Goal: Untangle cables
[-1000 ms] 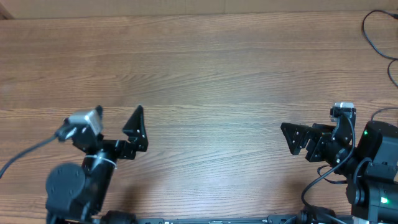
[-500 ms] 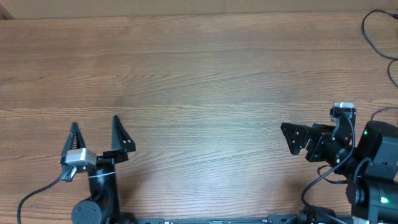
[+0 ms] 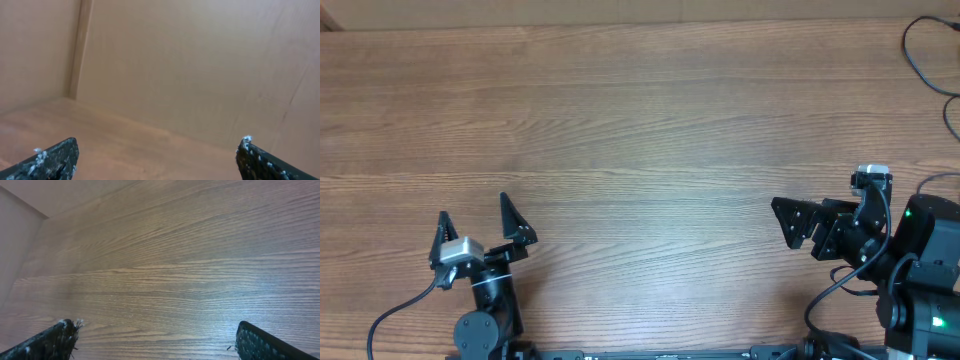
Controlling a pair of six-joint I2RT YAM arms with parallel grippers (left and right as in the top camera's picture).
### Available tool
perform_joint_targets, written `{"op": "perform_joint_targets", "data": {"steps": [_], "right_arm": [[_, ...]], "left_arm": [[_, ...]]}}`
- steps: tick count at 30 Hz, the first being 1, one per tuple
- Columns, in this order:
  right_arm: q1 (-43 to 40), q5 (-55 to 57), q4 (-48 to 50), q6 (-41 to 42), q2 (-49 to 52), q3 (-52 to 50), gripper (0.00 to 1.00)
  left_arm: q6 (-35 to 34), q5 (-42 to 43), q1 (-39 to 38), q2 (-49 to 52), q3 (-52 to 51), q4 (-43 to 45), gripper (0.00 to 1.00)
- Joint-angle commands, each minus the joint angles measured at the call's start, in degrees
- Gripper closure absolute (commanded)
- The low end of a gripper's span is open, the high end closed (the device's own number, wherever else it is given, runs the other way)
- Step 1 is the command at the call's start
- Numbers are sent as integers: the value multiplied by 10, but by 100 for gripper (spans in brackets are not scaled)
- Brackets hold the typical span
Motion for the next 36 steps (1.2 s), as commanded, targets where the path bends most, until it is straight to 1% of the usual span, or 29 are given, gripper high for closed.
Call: {"op": "perform_joint_targets", "data": {"steps": [1, 3, 6, 7, 10, 36], "right_arm": [[3, -2, 3, 0, -3, 0, 0], [3, -1, 3, 0, -3, 0, 0], [3, -1, 3, 0, -3, 0, 0], [3, -1, 3, 0, -3, 0, 0], [3, -1, 3, 0, -3, 0, 0], [3, -2, 3, 0, -3, 0, 0]], "left_arm": [[20, 11, 3, -7, -5, -26, 1], [19, 12, 3, -7, -5, -66, 1], [18, 34, 3, -7, -5, -147, 0], [17, 39, 3, -7, -5, -161, 0], [37, 45, 3, -7, -5, -156, 0], [37, 46, 3, -7, -5, -156, 0]]}}
